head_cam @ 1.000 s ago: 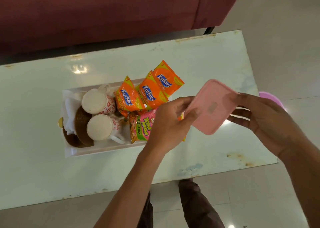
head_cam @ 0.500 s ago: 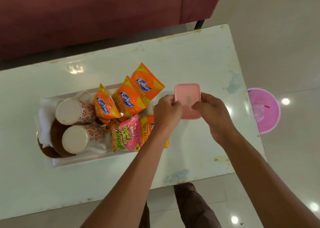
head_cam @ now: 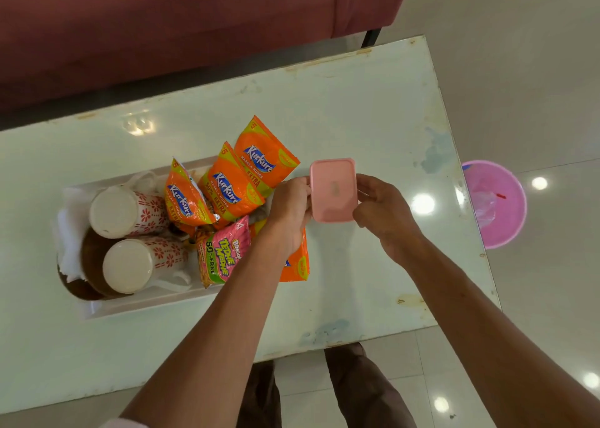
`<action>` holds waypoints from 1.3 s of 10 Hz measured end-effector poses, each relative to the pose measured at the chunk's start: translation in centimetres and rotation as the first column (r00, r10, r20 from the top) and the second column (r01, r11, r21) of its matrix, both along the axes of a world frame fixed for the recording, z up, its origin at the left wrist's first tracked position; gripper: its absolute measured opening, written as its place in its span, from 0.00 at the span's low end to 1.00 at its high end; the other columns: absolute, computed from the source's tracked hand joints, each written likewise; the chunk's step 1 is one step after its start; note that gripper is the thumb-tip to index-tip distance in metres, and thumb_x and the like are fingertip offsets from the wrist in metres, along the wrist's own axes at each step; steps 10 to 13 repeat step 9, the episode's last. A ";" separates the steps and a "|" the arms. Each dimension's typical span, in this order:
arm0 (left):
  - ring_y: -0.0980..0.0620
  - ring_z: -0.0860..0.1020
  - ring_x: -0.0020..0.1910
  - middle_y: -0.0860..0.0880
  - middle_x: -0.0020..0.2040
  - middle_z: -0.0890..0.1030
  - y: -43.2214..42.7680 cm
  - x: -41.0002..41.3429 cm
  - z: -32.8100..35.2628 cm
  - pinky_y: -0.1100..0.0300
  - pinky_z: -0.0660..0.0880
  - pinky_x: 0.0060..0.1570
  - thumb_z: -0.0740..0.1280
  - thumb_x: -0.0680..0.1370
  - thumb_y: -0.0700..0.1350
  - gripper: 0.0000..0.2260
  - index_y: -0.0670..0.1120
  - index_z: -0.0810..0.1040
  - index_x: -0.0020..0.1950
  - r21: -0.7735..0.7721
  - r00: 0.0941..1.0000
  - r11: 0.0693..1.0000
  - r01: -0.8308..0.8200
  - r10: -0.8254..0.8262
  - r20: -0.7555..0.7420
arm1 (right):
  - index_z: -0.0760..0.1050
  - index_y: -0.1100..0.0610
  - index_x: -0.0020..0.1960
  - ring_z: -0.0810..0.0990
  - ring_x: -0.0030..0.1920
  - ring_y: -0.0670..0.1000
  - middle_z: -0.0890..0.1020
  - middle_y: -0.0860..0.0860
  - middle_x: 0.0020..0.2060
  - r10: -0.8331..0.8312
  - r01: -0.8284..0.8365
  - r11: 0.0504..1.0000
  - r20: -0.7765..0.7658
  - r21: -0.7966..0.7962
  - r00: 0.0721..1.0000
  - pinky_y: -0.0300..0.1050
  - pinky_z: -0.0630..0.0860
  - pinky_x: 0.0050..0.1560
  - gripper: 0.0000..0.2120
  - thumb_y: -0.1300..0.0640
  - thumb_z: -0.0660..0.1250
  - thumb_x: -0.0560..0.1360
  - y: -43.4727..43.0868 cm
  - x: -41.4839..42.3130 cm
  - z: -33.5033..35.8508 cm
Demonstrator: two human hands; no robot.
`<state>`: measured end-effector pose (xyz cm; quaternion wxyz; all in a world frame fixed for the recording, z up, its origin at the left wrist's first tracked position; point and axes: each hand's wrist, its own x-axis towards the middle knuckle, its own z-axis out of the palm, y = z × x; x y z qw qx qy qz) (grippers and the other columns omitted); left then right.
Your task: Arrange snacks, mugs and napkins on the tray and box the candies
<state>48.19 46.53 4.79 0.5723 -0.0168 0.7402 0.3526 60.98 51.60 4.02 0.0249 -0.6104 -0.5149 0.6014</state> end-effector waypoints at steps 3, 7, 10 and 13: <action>0.40 0.81 0.61 0.39 0.58 0.84 -0.1 -0.1 -0.2 0.43 0.77 0.65 0.55 0.83 0.37 0.18 0.50 0.79 0.39 0.028 0.999 0.999 -0.031 0.031 -0.009 | 0.75 0.55 0.68 0.79 0.61 0.52 0.82 0.50 0.59 -0.021 0.021 1.000 -0.032 -0.012 0.999 0.44 0.74 0.51 0.32 0.73 0.60 0.67 0.0 -0.3 -0.9; 0.47 0.74 0.54 0.37 0.62 0.79 -1.0 -0.1 -0.9 0.58 0.74 0.51 0.55 0.83 0.36 0.16 0.35 0.74 0.68 0.092 0.993 0.992 -0.088 0.095 -0.067 | 0.76 0.55 0.64 0.78 0.62 0.49 0.81 0.50 0.60 -0.066 0.067 0.997 -0.021 0.043 0.998 0.51 0.77 0.62 0.27 0.70 0.62 0.67 -0.1 0.1 -1.0; 0.55 0.68 0.31 0.55 0.31 0.73 -3.5 0.9 2.4 0.68 0.65 0.29 0.57 0.73 0.39 0.08 0.47 0.71 0.35 0.300 0.942 0.951 0.071 0.035 -0.334 | 0.69 0.54 0.73 0.73 0.68 0.44 0.76 0.47 0.69 -0.085 0.072 0.967 0.042 0.244 0.996 0.42 0.71 0.66 0.31 0.67 0.64 0.71 -2.0 -0.2 0.3; 0.55 0.68 0.31 0.55 0.31 0.73 -3.5 0.9 2.4 0.68 0.65 0.29 0.57 0.73 0.39 0.08 0.47 0.71 0.35 0.300 0.942 0.951 0.071 0.035 -0.334 | 0.69 0.54 0.73 0.73 0.68 0.44 0.76 0.47 0.69 -0.085 0.072 0.967 0.042 0.244 0.996 0.42 0.71 0.66 0.31 0.67 0.64 0.71 -2.0 -0.2 0.3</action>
